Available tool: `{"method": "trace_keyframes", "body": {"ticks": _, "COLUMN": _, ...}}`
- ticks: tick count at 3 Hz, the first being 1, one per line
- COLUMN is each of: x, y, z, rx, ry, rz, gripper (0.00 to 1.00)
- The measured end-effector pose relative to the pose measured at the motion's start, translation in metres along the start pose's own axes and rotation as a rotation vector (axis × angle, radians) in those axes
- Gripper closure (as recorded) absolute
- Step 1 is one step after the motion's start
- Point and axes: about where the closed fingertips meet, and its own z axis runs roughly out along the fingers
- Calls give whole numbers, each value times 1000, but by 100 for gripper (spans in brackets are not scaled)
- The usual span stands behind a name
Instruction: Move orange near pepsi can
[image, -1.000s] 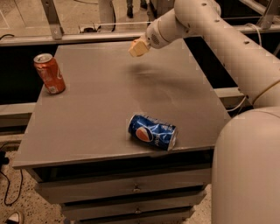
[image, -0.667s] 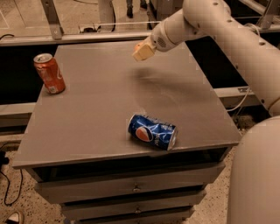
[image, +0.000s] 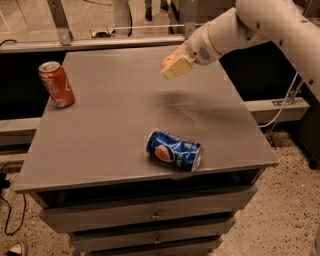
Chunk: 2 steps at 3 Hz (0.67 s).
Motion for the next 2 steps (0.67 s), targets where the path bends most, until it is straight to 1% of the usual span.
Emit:
{"method": "trace_keyframes", "body": {"ticks": 1, "x": 20, "y": 12, "z": -28, "rx": -61, "ry": -5, "rz": -9, "gripper": 100}}
{"method": "trace_keyframes", "body": {"ticks": 2, "x": 42, "y": 19, "z": -55, "rx": -127, "ry": -5, "rz": 6, "gripper": 100}}
